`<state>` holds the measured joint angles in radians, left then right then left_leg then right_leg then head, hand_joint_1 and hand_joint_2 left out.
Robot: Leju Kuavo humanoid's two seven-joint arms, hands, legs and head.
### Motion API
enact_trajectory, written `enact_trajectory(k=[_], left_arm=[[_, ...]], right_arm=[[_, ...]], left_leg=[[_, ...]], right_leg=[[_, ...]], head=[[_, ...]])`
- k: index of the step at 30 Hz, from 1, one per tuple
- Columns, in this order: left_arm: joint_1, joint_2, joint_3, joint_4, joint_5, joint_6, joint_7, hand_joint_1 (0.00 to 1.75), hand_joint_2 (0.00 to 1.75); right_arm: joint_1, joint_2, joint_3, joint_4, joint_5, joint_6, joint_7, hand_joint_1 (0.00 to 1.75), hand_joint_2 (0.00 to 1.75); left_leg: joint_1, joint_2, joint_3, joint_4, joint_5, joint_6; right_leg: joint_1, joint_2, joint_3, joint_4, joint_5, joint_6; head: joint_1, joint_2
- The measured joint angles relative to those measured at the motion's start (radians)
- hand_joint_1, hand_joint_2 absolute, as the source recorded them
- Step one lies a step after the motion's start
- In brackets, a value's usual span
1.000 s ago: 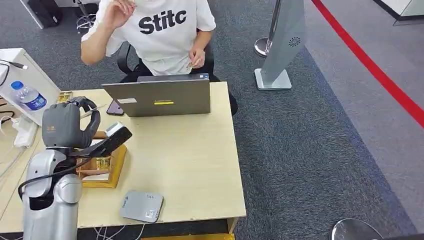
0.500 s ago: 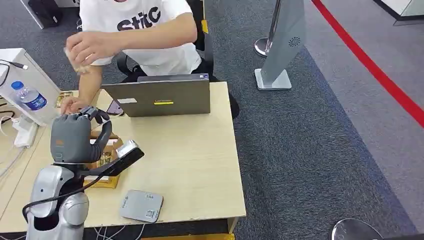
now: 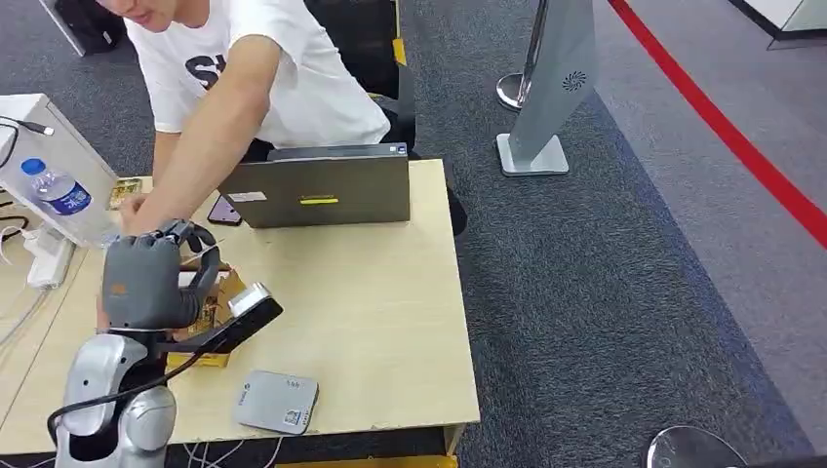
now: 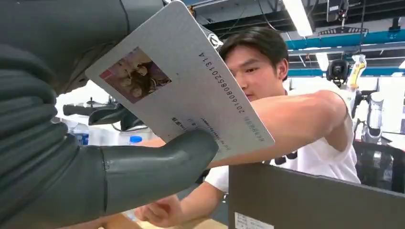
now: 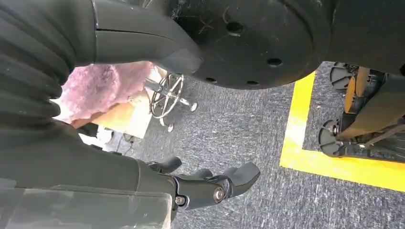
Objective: Pass the card to the sensor for recognition and then transmit it.
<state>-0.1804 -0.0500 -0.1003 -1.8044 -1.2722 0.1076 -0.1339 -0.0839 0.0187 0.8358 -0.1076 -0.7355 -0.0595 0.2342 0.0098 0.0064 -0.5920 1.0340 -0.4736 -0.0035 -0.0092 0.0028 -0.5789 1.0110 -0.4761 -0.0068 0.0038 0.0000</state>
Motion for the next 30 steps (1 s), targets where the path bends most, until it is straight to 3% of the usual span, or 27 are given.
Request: enact_trajectory(k=[12, 30], left_arm=[[0.021, 0.014, 0.0, 0.028, -0.019, -0.04, 0.025, 1.75, 1.75], [0.094, 0.046, -0.004, 0.226, -0.081, -0.072, 0.024, 1.75, 1.75]], right_arm=[[0.0, 0.0, 0.016, 0.001, -0.017, -0.002, 0.002, 0.0, 1.75], [-0.001, 0.0, 0.066, 0.004, -0.054, 0.006, -0.007, 0.0, 1.75]], left_leg=[[0.0, 0.0, 0.0, 0.0, 0.0, 0.0], [0.0, 0.0, 0.0, 0.0, 0.0, 0.0]], right_leg=[[0.0, 0.0, 0.0, 0.0, 0.0, 0.0], [0.0, 0.0, 0.0, 0.0, 0.0, 0.0]], head=[[0.0, 0.0], [0.0, 0.0]])
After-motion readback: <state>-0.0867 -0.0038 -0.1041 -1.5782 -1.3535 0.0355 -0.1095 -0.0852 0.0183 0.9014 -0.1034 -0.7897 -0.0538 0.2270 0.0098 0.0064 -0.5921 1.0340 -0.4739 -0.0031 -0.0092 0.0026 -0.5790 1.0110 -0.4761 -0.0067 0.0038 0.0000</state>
